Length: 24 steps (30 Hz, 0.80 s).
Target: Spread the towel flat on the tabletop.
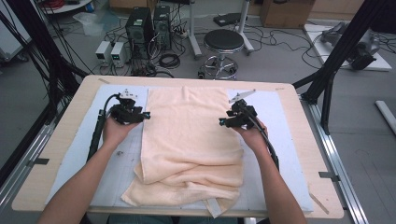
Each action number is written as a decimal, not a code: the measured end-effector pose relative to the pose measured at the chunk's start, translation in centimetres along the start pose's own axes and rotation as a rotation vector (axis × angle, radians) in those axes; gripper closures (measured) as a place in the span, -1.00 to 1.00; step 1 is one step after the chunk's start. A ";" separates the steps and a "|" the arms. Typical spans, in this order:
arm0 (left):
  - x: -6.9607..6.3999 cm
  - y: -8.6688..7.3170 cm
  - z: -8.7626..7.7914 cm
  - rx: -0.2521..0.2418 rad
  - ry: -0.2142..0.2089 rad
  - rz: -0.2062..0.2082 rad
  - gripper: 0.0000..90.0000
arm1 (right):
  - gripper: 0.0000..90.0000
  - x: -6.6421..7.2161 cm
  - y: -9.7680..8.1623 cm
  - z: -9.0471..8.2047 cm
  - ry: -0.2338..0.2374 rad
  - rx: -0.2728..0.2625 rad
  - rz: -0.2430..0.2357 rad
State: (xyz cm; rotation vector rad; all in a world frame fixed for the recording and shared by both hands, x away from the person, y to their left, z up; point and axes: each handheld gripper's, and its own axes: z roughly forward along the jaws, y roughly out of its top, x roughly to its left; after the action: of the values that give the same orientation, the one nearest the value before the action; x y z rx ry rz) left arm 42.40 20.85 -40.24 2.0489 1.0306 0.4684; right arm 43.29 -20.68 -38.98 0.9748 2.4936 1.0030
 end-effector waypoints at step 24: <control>-8.4 -6.7 -7.9 -0.088 -0.251 0.145 -0.05 | -0.13 6.8 -6.8 -6.3 0.142 -0.091 -0.094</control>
State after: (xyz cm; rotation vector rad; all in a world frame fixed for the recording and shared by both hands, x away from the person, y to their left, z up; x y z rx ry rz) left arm 29.08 20.39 -40.29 2.0500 0.7046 0.3136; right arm 31.96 -22.83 -39.27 0.7768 2.5548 1.1811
